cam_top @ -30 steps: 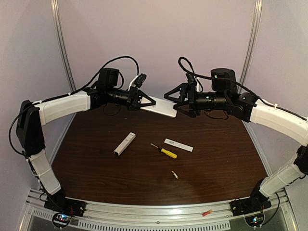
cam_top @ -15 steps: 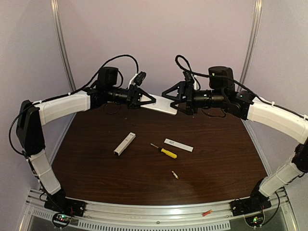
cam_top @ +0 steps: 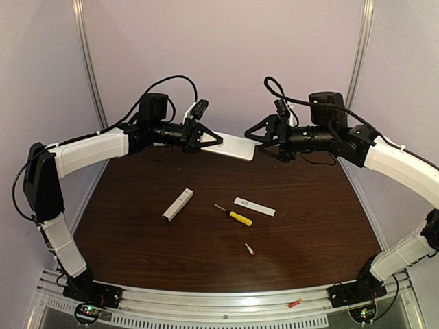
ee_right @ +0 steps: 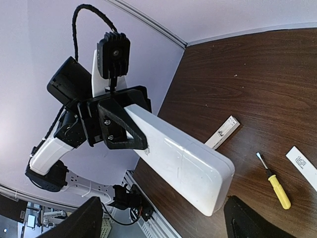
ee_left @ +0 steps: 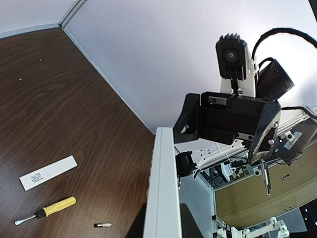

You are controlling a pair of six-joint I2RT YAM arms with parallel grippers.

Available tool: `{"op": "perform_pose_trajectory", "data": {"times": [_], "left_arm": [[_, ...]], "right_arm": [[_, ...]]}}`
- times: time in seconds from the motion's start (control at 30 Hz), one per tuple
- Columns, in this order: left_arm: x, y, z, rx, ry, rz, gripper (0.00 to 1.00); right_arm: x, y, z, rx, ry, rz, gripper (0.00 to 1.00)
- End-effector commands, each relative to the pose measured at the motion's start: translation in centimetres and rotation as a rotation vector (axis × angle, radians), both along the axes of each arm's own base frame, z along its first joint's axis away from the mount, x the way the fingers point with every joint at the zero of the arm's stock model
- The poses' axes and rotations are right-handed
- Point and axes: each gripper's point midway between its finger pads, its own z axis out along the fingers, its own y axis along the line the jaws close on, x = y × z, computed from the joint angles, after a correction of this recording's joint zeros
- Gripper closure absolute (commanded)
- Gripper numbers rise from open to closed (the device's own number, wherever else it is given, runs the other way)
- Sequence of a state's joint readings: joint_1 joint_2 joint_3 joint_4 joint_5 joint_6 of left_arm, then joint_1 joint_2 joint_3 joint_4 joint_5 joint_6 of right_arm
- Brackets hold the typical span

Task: Unload the batteries from the remote control
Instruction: Remove the battery cover from the remote control.

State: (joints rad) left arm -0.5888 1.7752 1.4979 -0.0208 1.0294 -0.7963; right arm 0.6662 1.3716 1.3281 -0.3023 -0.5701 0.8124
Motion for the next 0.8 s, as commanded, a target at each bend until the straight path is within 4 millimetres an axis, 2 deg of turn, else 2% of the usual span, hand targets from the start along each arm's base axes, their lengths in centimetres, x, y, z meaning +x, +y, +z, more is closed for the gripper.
{"op": "perform_pose_trajectory", "data": {"times": [0.0, 0.27, 0.43, 0.77], "left_arm": [[0.3, -0.2, 2.3, -0.063, -0.063, -0.014, 1.00], [0.1, -0.7, 2.7, -0.081, -0.057, -0.023, 1.00], [0.0, -1.1, 2.5, -0.079, -0.049, -0.023, 1.00], [-0.2, -1.5, 2.7, -0.086, -0.052, -0.021, 1.00]], "right_arm": [[0.7, 0.0, -1.9, -0.040, 0.026, -0.011, 0.15], [1.6, 1.8, -2.0, -0.015, 0.024, 0.043, 0.23], [1.4, 2.2, -2.0, -0.006, 0.024, 0.067, 0.28], [1.2, 2.3, -1.9, -0.008, 0.022, 0.083, 0.49]]}}
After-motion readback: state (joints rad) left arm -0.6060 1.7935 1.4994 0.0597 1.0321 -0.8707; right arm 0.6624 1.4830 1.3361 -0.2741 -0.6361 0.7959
